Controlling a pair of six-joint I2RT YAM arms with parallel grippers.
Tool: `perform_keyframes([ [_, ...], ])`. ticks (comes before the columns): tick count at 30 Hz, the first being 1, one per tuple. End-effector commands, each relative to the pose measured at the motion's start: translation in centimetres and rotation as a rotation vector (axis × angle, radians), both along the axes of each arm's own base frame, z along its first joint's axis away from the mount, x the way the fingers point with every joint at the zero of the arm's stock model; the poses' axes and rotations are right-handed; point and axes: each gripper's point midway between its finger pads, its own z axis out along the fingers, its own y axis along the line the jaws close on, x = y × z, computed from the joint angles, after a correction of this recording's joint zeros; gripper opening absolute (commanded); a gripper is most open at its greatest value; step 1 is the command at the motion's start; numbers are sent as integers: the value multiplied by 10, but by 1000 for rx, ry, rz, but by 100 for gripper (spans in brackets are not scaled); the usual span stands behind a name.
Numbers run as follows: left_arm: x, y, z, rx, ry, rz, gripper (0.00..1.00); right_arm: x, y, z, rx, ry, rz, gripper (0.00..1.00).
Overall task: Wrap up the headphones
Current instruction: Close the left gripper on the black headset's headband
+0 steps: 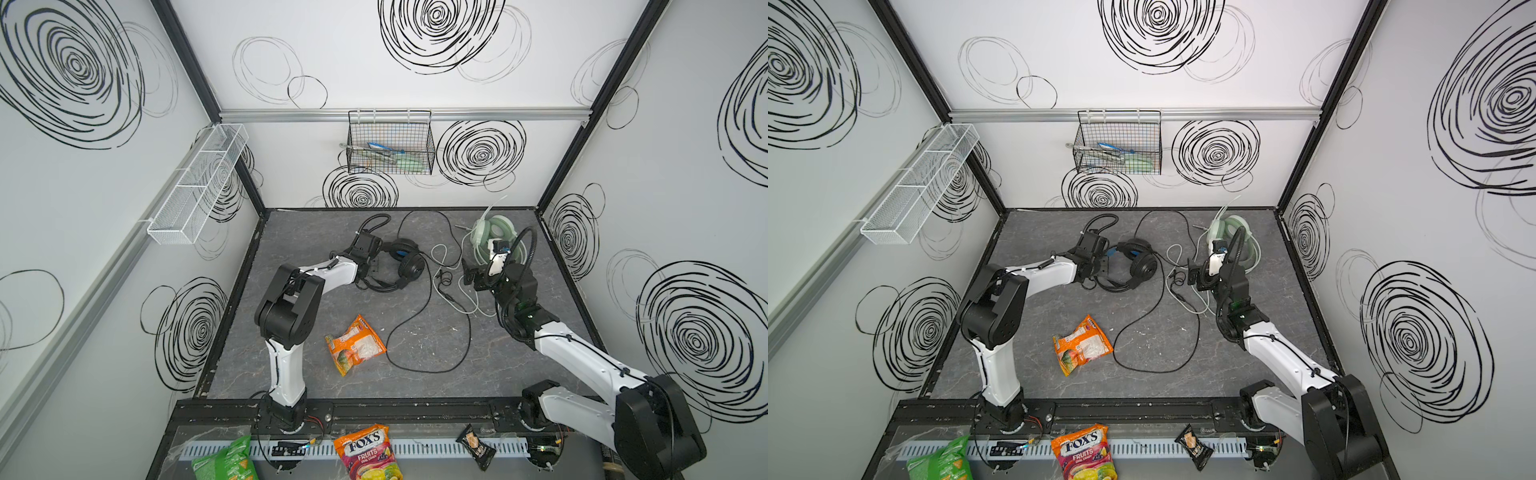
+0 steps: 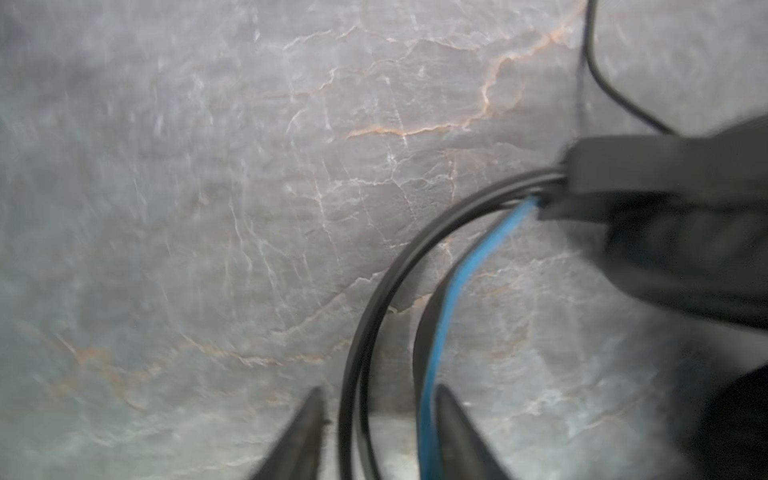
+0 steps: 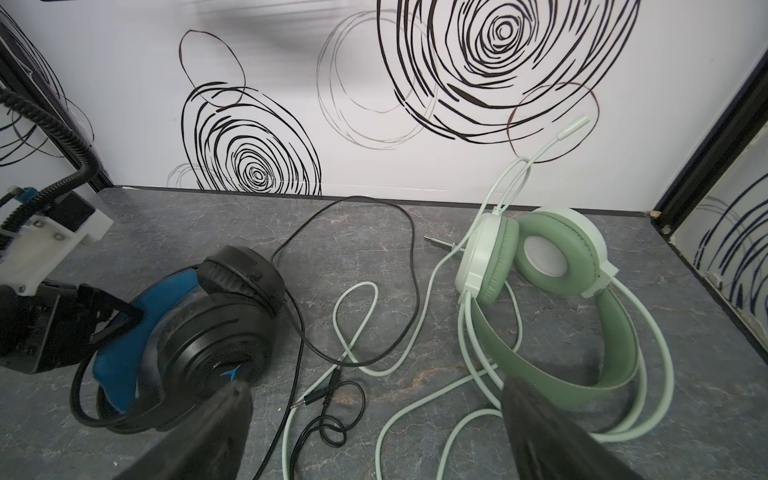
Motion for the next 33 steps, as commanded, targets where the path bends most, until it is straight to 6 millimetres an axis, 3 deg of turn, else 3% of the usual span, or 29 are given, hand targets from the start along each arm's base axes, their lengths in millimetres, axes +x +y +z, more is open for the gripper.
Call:
perform_keyframes([
  [1,3,-3,19,-48,-25,37,86,-1,-1,11,25,-41,-1,97],
  [3,-3,-5,21,-108,-19,82,99,0,1,11,26,-39,5,97],
  [9,-18,-21,13,-274,-19,158,96,-1,2,12,28,-39,13,97],
  [18,-25,-38,-19,-264,36,203,100,-1,3,11,32,-39,21,97],
  [27,-27,-44,-43,-235,85,200,79,-1,2,13,35,-43,14,97],
  [33,-30,-44,-49,-167,85,186,58,-2,2,14,37,-47,16,97],
])
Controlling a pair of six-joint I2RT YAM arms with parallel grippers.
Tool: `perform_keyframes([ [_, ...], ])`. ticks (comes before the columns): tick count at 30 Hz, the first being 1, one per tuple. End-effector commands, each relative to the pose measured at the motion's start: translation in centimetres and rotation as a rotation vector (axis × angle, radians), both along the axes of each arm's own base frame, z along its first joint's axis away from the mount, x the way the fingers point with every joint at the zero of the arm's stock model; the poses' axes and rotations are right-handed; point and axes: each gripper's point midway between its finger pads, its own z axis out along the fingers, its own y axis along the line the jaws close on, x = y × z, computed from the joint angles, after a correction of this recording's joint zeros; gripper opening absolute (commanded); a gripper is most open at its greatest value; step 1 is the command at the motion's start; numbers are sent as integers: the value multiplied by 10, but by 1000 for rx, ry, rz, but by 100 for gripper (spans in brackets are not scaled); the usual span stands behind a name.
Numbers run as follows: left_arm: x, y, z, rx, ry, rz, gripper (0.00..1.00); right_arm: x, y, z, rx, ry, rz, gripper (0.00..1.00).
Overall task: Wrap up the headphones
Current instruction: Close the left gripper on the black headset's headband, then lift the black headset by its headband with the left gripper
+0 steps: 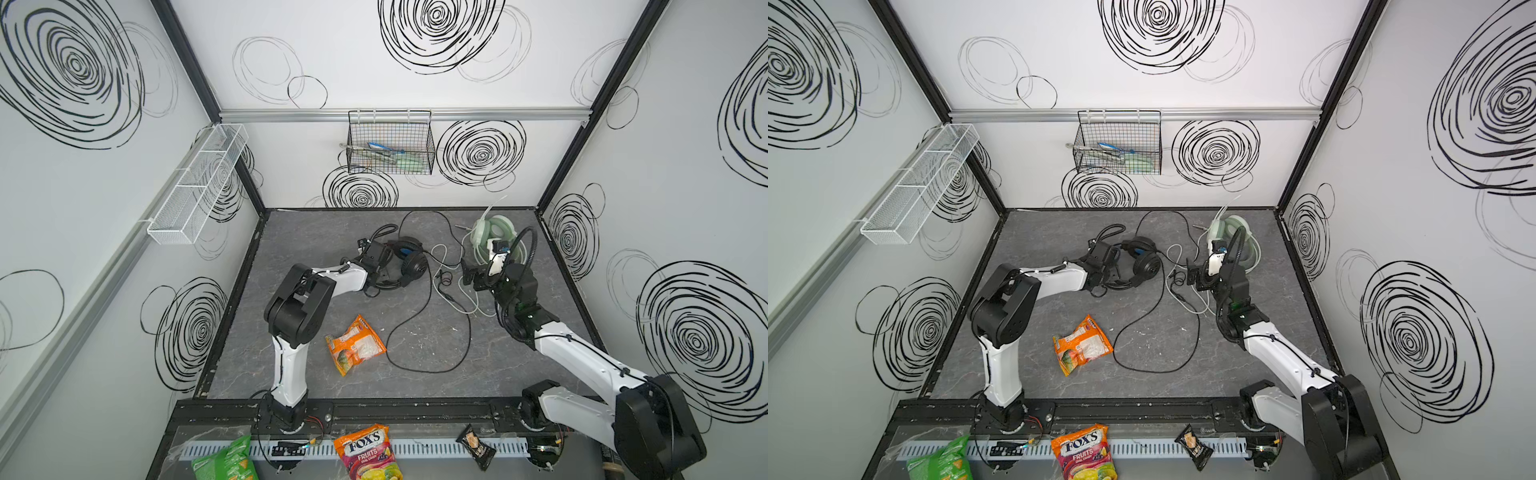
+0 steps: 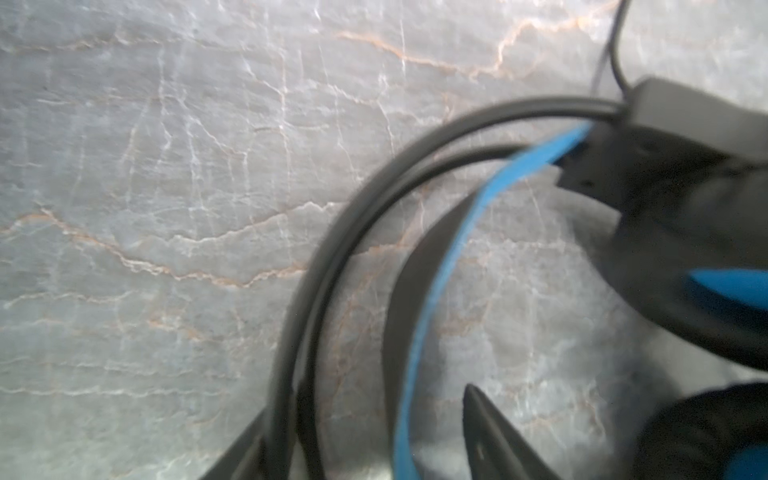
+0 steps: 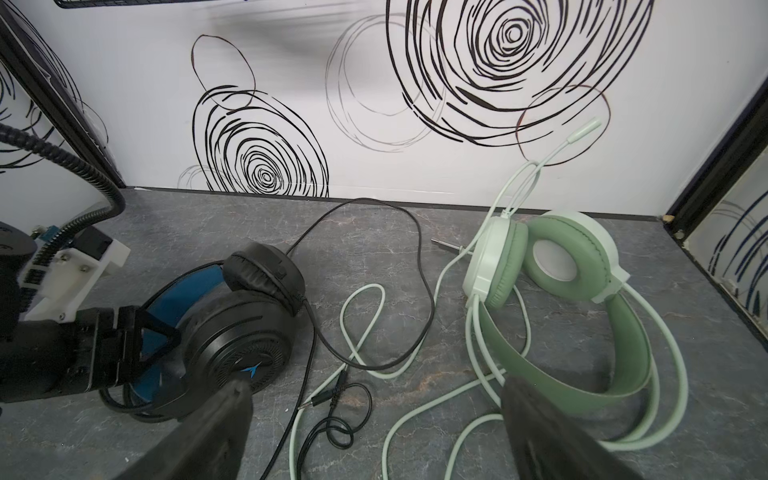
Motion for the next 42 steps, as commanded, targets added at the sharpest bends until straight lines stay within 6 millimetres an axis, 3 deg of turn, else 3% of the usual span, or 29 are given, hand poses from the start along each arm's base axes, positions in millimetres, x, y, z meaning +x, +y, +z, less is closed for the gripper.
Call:
perform_keyframes([
  [1,-11,-2,-19,50,50,-22,55,-1,-1,11,29,-40,-3,97],
  [6,-3,11,-10,133,16,-29,37,0,0,9,24,-31,-3,97],
  [13,5,25,1,180,-7,-37,22,-1,1,10,30,-33,10,98],
  [21,9,21,5,176,-12,-79,9,-1,2,9,28,-30,14,98],
  [25,16,21,17,182,-36,-83,0,0,2,7,25,-24,14,99],
  [35,42,35,97,268,-163,-118,0,2,3,5,21,-18,14,99],
  [42,39,33,162,333,-270,-196,0,3,5,2,25,-12,23,99],
])
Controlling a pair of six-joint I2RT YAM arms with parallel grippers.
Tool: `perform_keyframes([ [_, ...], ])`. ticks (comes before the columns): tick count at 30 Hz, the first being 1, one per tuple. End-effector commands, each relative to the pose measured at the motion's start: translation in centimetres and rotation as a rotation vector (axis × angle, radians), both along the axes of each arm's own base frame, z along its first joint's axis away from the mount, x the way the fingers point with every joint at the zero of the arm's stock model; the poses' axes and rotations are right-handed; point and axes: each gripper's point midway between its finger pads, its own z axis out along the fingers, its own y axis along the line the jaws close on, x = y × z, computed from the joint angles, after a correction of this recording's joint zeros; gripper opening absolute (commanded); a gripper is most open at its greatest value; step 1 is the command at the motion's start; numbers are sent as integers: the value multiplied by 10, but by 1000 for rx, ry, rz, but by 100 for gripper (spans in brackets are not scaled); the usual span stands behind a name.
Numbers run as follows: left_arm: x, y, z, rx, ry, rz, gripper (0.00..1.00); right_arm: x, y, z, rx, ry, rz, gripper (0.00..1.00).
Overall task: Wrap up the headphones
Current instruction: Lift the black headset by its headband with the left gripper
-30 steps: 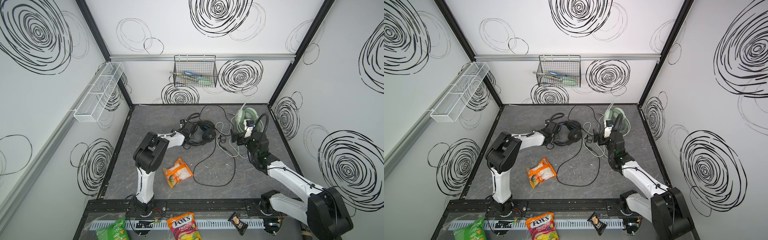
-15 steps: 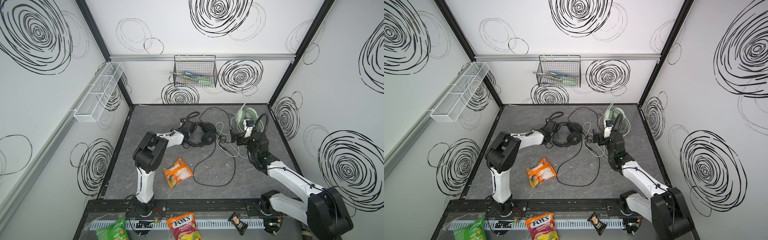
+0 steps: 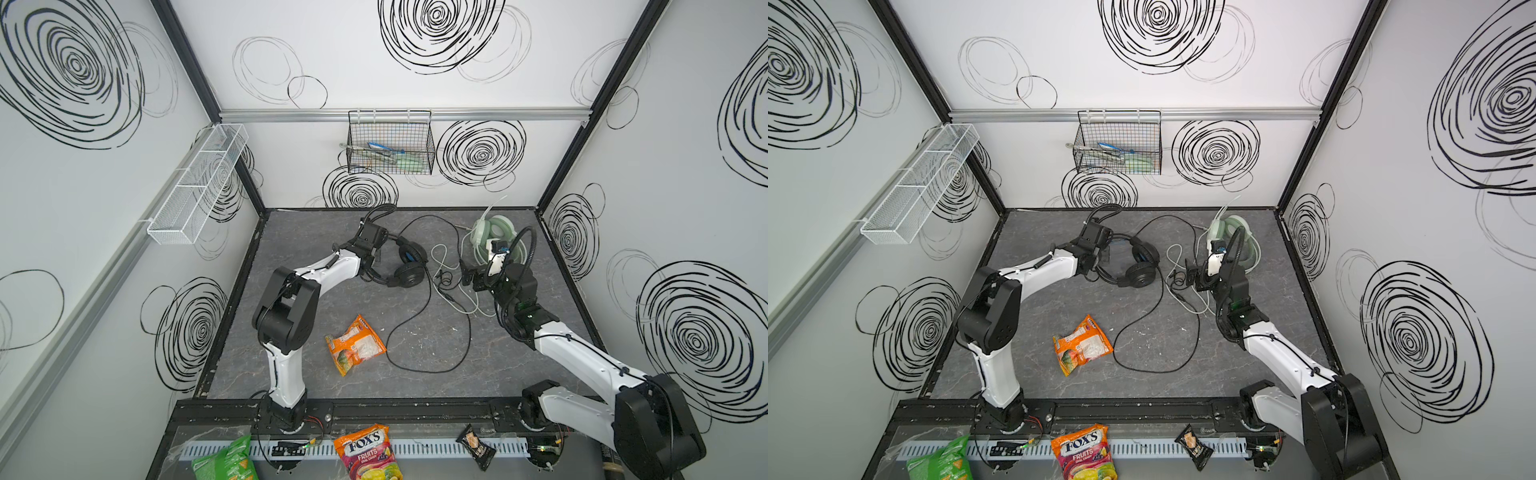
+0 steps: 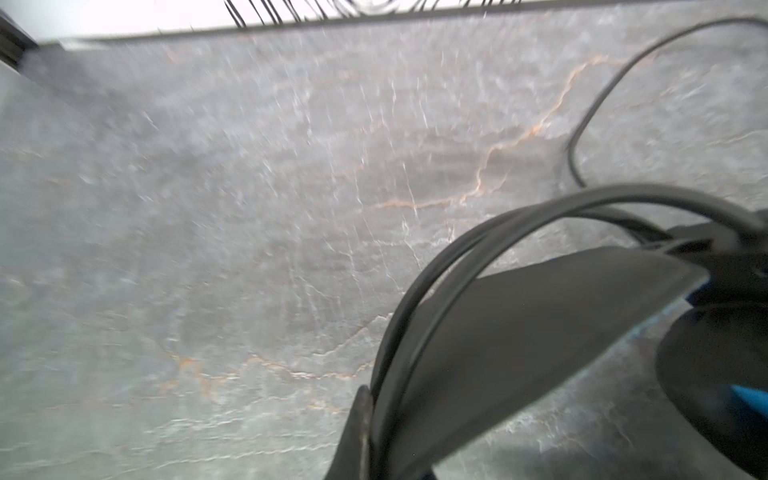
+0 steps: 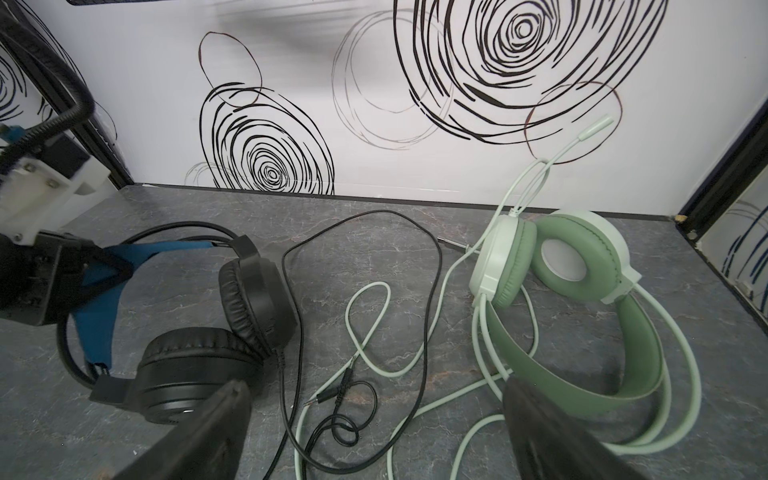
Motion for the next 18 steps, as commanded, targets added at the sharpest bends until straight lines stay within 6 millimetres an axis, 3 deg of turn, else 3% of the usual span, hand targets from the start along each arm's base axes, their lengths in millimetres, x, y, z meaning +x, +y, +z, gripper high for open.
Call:
perform_keyframes([
  [1,9,-5,79,16,-161,-47,0,3,1,3,21,-15,3,99],
  [9,-11,-18,153,104,-264,-130,0,2,4,5,24,-18,19,99],
  [18,-46,-40,193,169,-328,-236,0,-4,13,13,42,-35,80,99],
])
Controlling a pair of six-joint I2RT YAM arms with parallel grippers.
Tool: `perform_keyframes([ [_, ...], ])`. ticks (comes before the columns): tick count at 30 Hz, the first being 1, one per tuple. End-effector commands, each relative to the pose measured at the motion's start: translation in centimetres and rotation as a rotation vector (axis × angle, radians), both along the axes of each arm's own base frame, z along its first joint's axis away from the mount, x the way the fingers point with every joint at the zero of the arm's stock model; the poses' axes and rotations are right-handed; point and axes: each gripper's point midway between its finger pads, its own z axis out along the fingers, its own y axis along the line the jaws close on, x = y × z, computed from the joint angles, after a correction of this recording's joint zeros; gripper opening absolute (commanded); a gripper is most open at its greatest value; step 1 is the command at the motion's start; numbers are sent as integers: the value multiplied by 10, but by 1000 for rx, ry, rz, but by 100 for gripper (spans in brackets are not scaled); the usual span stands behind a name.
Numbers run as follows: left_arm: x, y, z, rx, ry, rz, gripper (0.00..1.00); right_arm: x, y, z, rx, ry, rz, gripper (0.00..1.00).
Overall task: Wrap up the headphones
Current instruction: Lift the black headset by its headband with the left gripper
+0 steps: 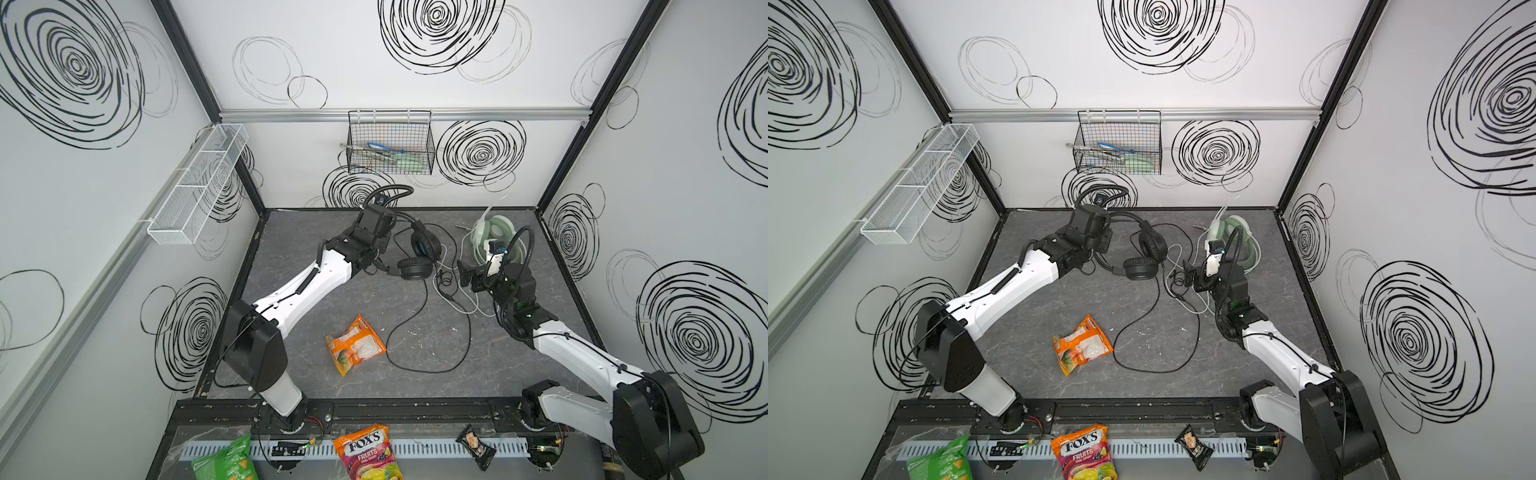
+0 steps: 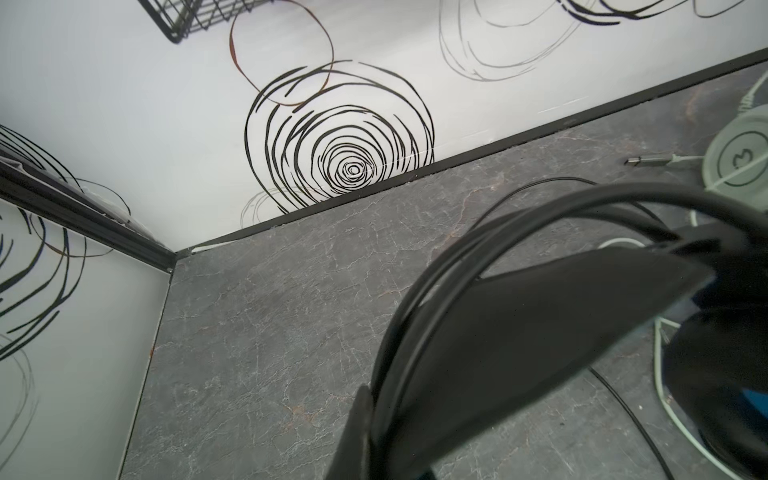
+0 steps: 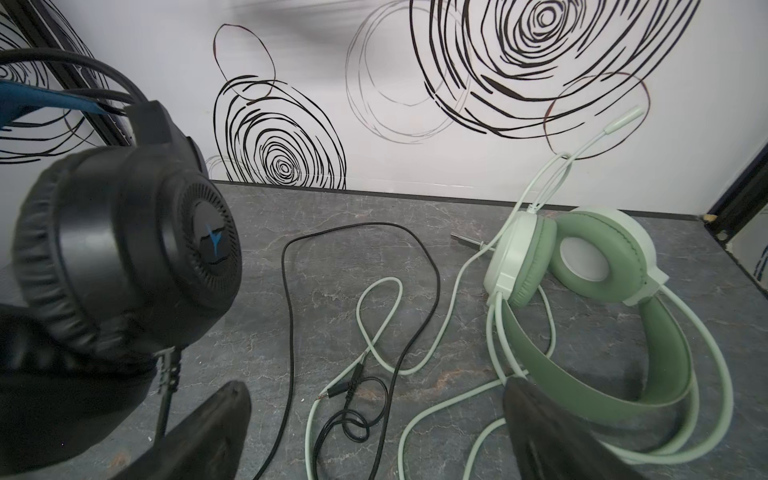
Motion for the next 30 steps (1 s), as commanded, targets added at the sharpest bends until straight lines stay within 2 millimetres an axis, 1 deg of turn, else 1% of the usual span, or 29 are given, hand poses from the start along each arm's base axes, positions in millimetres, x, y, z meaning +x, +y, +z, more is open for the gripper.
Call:
perform_keyframes([
  [1,-10,-3,44,1,-111,-14,0,-4,6,18,36,-51,41,99],
  [4,-21,0,48,18,-129,-7,0,-7,10,20,48,-60,68,99],
  [6,-26,5,51,19,-143,2,0,-10,16,22,61,-64,106,99],
  [10,-38,13,55,-1,-169,-10,0,-24,31,40,106,-92,212,99],
  [15,-57,25,62,-25,-202,-28,0,-42,40,61,133,-171,301,99],
  [19,-69,35,78,-35,-250,-38,0,-64,53,79,166,-192,417,98],
  [23,-74,37,96,-35,-274,-50,0,-93,68,96,155,-227,535,98],
  [26,-80,40,115,-46,-313,-50,0,-114,77,99,161,-244,616,98],
  [30,-90,45,142,-82,-382,-56,0,-138,89,91,164,-256,703,98],
])
